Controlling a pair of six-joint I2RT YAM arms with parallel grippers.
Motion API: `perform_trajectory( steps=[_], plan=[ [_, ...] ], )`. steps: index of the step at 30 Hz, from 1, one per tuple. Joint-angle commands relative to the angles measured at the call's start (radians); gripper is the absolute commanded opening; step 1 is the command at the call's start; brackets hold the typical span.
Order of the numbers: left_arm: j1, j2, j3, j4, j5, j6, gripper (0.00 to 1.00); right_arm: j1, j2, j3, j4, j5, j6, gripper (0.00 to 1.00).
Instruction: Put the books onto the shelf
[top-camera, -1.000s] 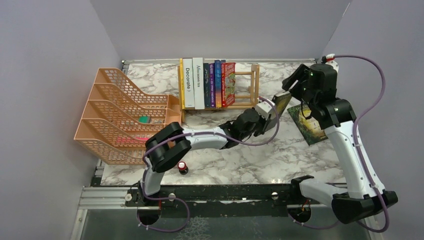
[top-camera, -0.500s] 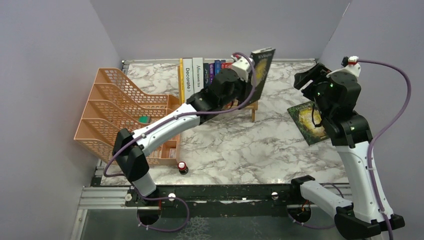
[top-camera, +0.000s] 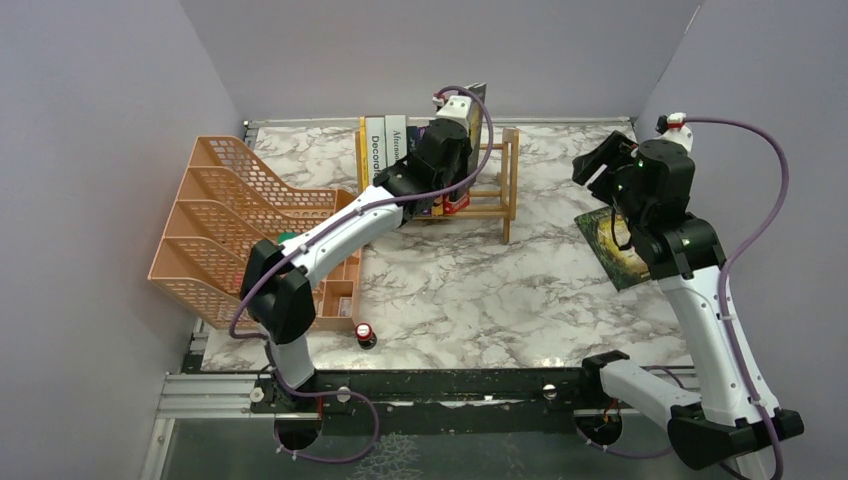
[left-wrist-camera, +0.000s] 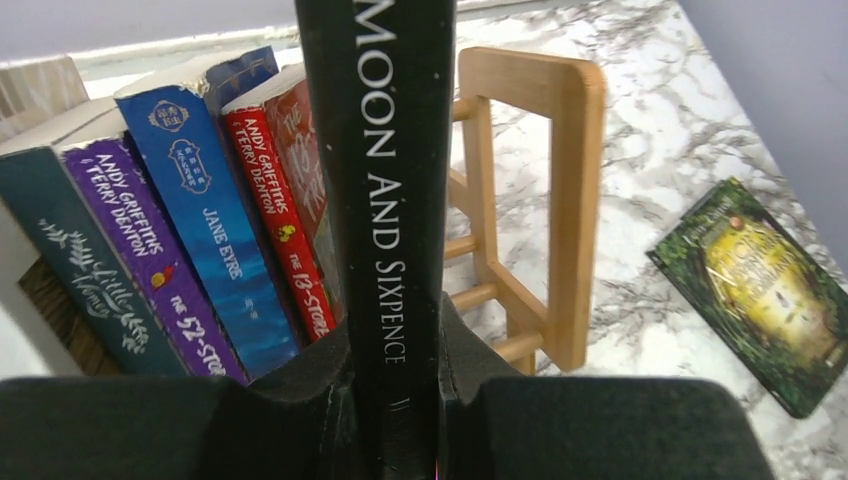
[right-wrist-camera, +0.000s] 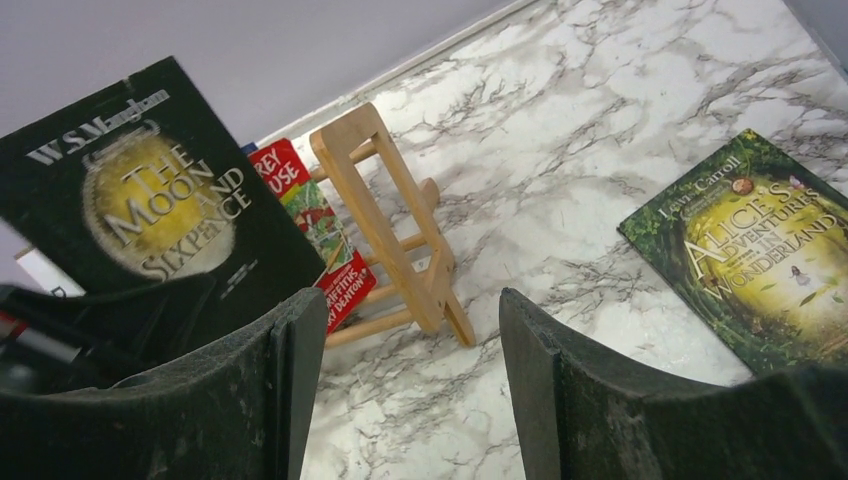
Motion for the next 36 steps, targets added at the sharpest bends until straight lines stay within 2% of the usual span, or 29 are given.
perform_trajectory(
  steps=[1,7,16,20,31,34,36],
  plan=[
    [0.037,0.078,0.112,0.071,0.037,-0.049,0.0,0.001,0.003,-0.019,-0.014,-0.069,-0.015,0.68],
    [0.063,0.256,0.27,-0.023,0.053,-0.069,0.0,0.001,0.02,-0.05,0.006,-0.117,-0.027,0.68],
    [0.066,0.337,0.265,-0.033,0.018,-0.074,0.01,0.002,0.046,-0.084,0.02,-0.069,-0.037,0.68],
    [0.068,0.332,0.264,-0.047,0.01,-0.079,0.1,0.001,0.054,-0.083,0.028,-0.066,-0.039,0.67],
    [0.069,0.227,0.175,-0.074,0.046,-0.12,0.08,0.002,0.064,-0.093,0.026,-0.075,-0.011,0.67],
    [0.068,0.197,0.149,-0.077,0.038,-0.124,0.15,0.001,0.064,-0.091,0.023,-0.07,-0.011,0.67],
    [0.069,0.188,0.144,-0.079,0.039,-0.122,0.27,0.002,0.064,-0.088,0.021,-0.071,-0.008,0.67]
  ],
)
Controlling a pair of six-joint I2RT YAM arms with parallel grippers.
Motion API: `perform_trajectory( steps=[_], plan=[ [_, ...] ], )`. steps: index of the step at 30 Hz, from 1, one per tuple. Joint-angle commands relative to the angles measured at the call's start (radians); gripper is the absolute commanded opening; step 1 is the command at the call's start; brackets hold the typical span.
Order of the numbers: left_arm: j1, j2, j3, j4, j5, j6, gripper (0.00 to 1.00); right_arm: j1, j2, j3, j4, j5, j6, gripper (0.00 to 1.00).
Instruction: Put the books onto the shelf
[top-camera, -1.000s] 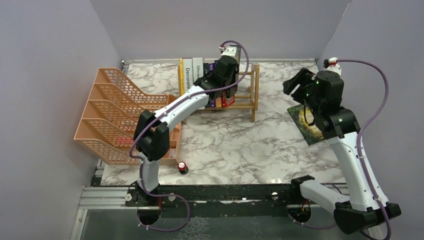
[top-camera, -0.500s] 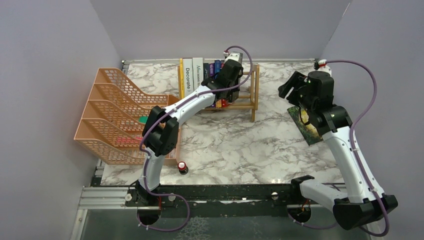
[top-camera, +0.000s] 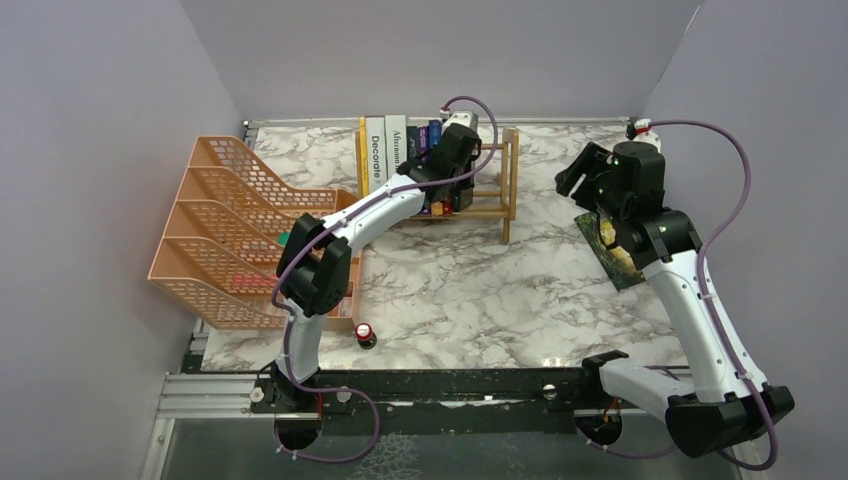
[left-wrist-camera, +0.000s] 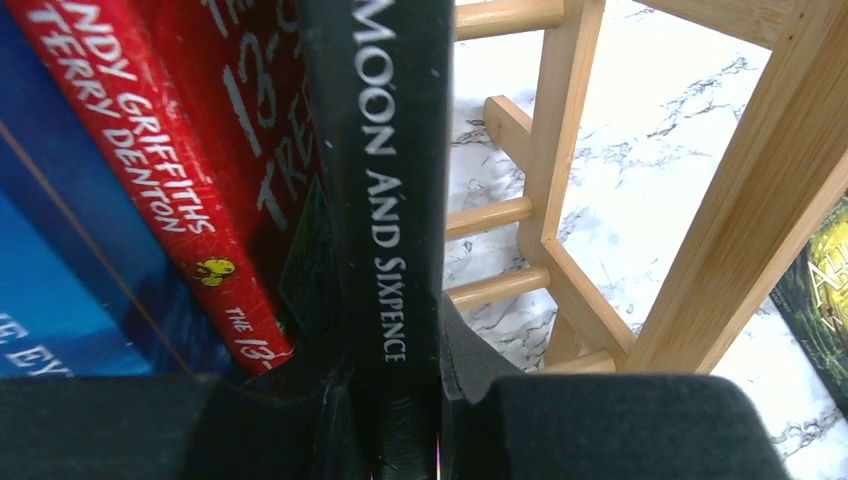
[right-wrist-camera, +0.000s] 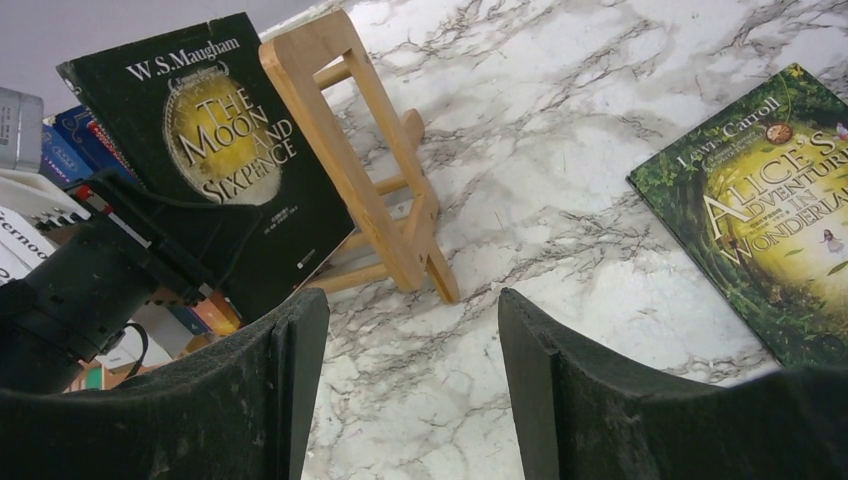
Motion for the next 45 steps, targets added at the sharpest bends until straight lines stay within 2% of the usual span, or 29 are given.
perform_trajectory(
  steps=[1,5,10,14,17,20,23,28,29,31,34,39,42,45],
  plan=[
    [0.007,-0.105,-0.006,0.033,-0.01,-0.01,0.31,0.002,0.002,-0.001,0.014,0.016,0.013,0.67],
    [0.008,-0.138,0.016,0.027,-0.01,0.015,0.4,0.001,0.006,0.001,0.013,0.014,0.011,0.67],
    [0.018,-0.211,0.075,-0.007,0.07,0.137,0.53,0.001,0.036,-0.029,0.046,0.011,-0.065,0.68],
    [0.03,-0.335,0.013,-0.014,0.091,0.183,0.73,0.002,0.094,-0.051,0.057,0.069,-0.078,0.68],
    [0.049,-0.43,-0.075,-0.024,0.079,0.152,0.79,0.002,0.157,-0.044,0.067,0.141,-0.076,0.68],
    [0.057,-0.522,-0.198,-0.011,0.147,0.154,0.81,-0.001,0.234,-0.019,0.041,0.258,-0.057,0.68],
    [0.058,-0.611,-0.319,-0.011,0.16,0.137,0.84,-0.029,0.297,-0.017,0.042,0.302,-0.058,0.69],
    [0.058,-0.73,-0.485,-0.008,0.19,0.127,0.87,-0.178,0.375,-0.025,0.075,0.207,-0.062,0.74],
    [0.058,-0.745,-0.515,-0.001,0.214,0.119,0.87,-0.211,0.395,-0.019,0.084,0.187,-0.064,0.77],
    [0.059,-0.773,-0.575,0.017,0.286,0.093,0.87,-0.263,0.445,0.005,0.094,0.196,-0.083,0.91],
    [0.058,-0.801,-0.656,0.052,0.394,0.054,0.86,-0.315,0.526,0.037,0.151,0.229,-0.136,0.99],
    [0.057,-0.854,-0.759,0.098,0.461,0.017,0.86,-0.417,0.673,0.101,0.286,0.14,-0.216,1.0],
    [0.058,-0.873,-0.781,0.099,0.447,0.024,0.86,-0.446,0.83,0.248,0.222,0.142,-0.246,1.0],
    [0.058,-0.88,-0.795,0.09,0.436,0.036,0.87,-0.453,0.919,0.328,0.213,0.144,-0.276,1.0]
  ],
)
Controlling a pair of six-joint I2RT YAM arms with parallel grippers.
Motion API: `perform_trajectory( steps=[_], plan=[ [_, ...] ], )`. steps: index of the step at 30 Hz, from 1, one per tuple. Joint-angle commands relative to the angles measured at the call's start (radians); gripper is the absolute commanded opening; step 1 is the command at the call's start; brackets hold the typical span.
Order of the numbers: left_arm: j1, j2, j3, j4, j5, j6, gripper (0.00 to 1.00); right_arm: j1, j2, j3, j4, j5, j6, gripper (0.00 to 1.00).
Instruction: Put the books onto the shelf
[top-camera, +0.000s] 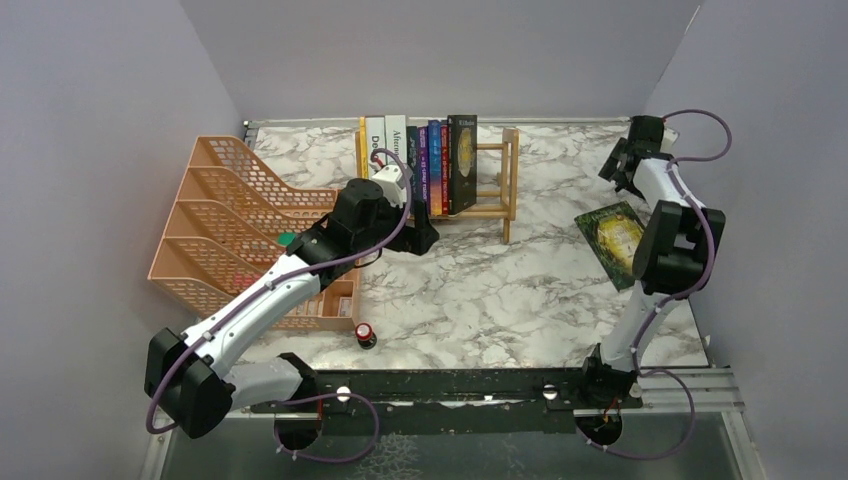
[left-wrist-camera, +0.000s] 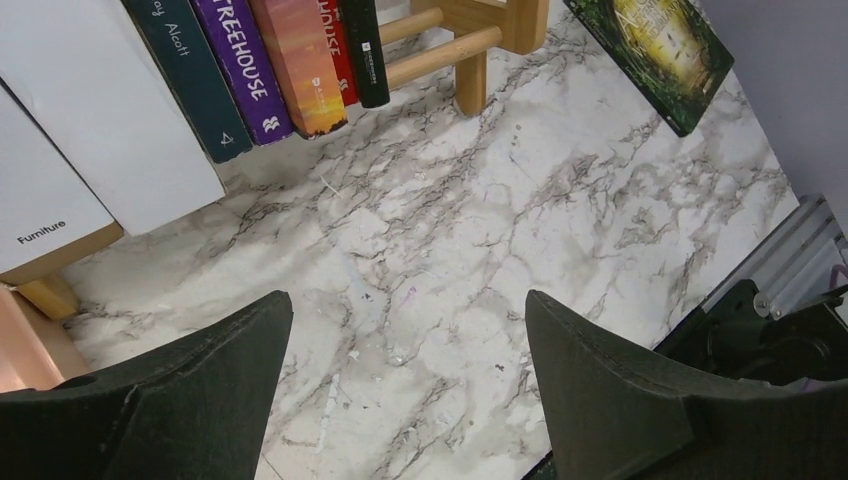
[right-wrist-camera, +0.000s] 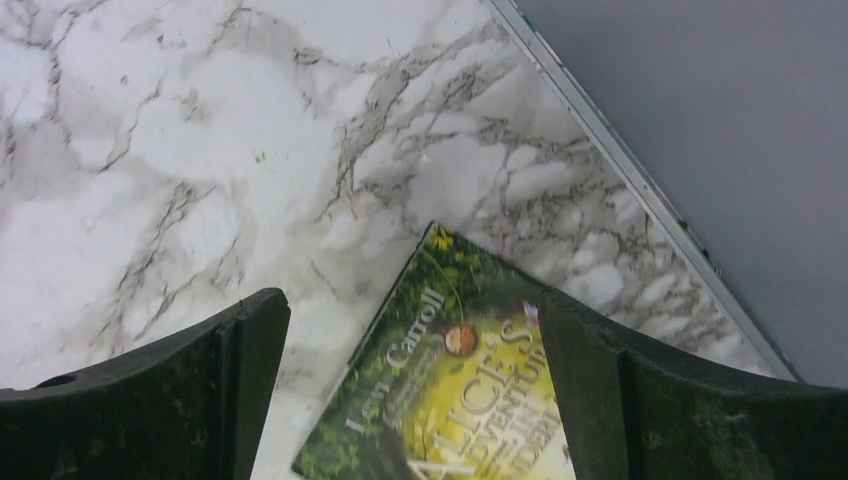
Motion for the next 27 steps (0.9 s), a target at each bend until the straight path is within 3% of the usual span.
perform_trajectory(
  steps=[1,4,8,13,22,27],
  plan=[
    [0.001,-0.036,-0.015,0.036,0.026,0.0,0.87,-0.014,0.106,0.097,0.047,-0.022,-0.081,1.0],
    [0.001,-0.034,-0.028,0.029,0.017,0.007,0.87,-0.019,0.145,0.108,0.103,-0.063,-0.107,1.0],
    [0.001,-0.037,-0.052,0.029,0.003,0.006,0.87,-0.032,0.223,0.17,0.057,-0.084,-0.113,1.0],
    [0.0,-0.039,-0.064,0.026,-0.004,0.024,0.87,-0.087,0.241,0.107,0.071,-0.219,-0.08,1.0],
    [0.001,-0.038,-0.076,0.029,0.008,0.019,0.87,-0.107,0.203,-0.017,0.064,-0.313,-0.079,1.0],
    [0.0,-0.048,-0.084,0.033,0.013,0.01,0.87,-0.108,0.116,-0.087,-0.03,-0.287,0.041,1.0]
  ],
)
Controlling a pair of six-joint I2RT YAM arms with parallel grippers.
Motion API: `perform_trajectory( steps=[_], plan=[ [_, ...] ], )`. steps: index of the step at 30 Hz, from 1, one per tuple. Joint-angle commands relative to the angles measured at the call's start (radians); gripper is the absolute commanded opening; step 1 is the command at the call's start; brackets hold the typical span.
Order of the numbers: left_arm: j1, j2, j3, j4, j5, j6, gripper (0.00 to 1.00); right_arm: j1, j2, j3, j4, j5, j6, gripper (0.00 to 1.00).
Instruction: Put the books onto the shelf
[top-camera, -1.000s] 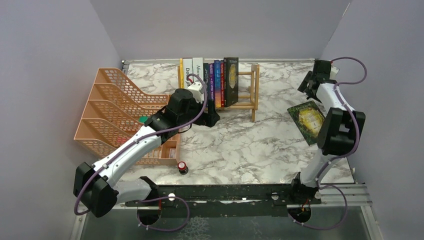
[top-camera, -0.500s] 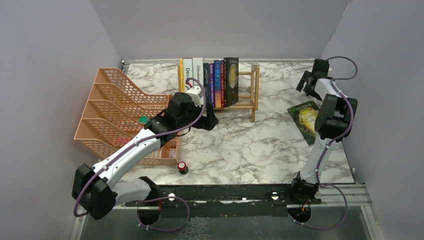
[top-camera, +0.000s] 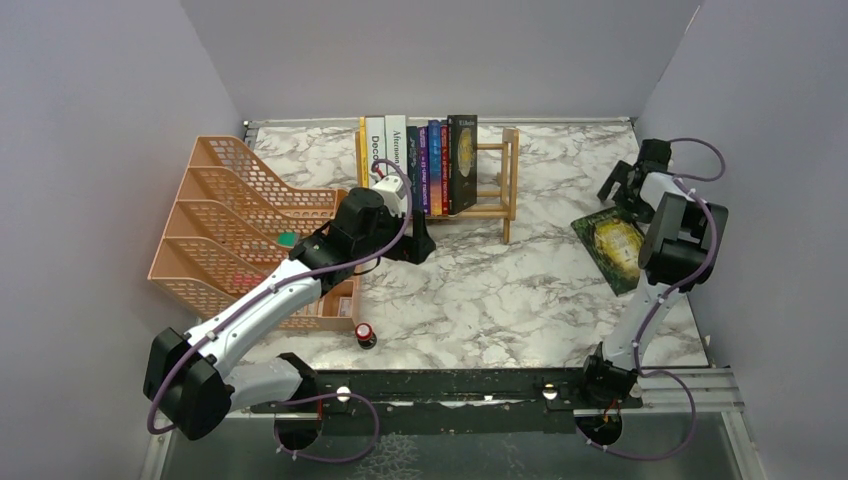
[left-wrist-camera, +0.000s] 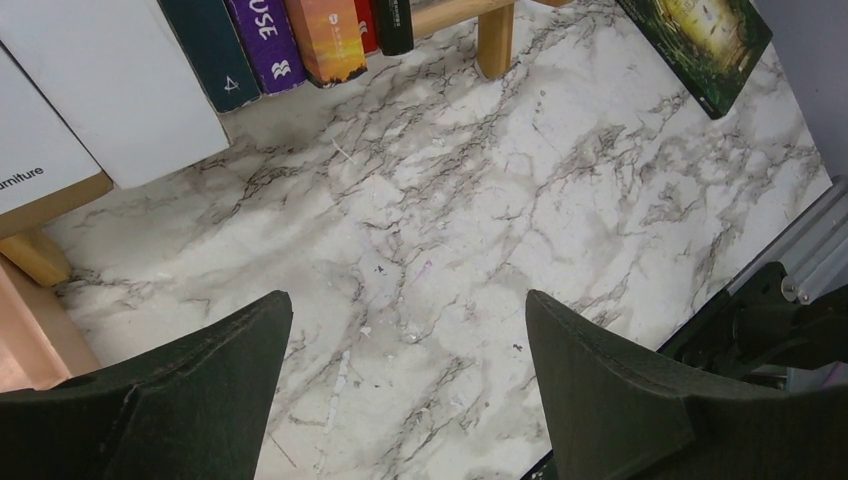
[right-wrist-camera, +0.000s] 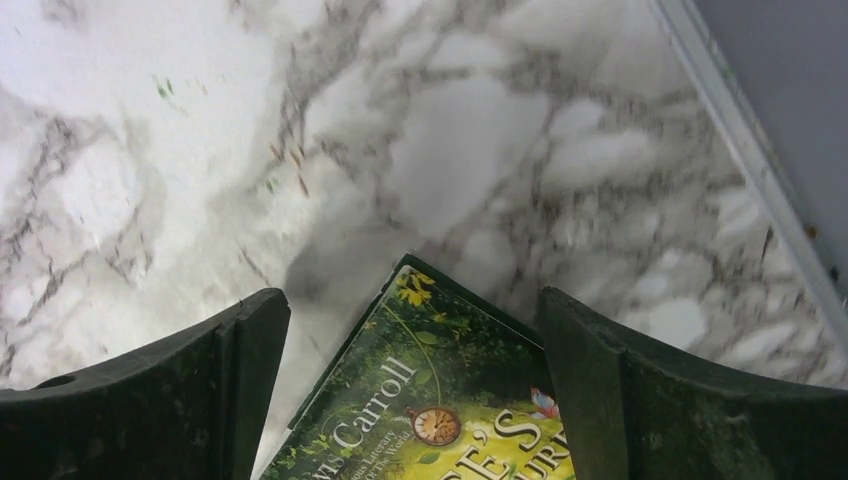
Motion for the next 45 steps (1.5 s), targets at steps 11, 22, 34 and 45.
perform_trajectory(
  steps=[11,22,34,45],
  plan=[
    [0.001,-0.021,-0.014,0.048,0.075,-0.03,0.87,0.002,-0.344,-0.422,-0.127,-0.08,0.339,1.0],
    [0.0,0.012,-0.048,0.095,0.157,-0.113,0.87,0.003,-0.474,-0.589,-0.074,0.003,0.318,1.0],
    [-0.004,0.031,-0.121,0.142,0.188,-0.232,0.86,0.003,-0.702,-0.816,-0.125,-0.248,0.512,1.0],
    [-0.128,0.13,-0.261,0.395,0.146,-0.462,0.85,0.004,-0.779,-0.988,-0.065,-0.478,0.549,0.94]
  ],
)
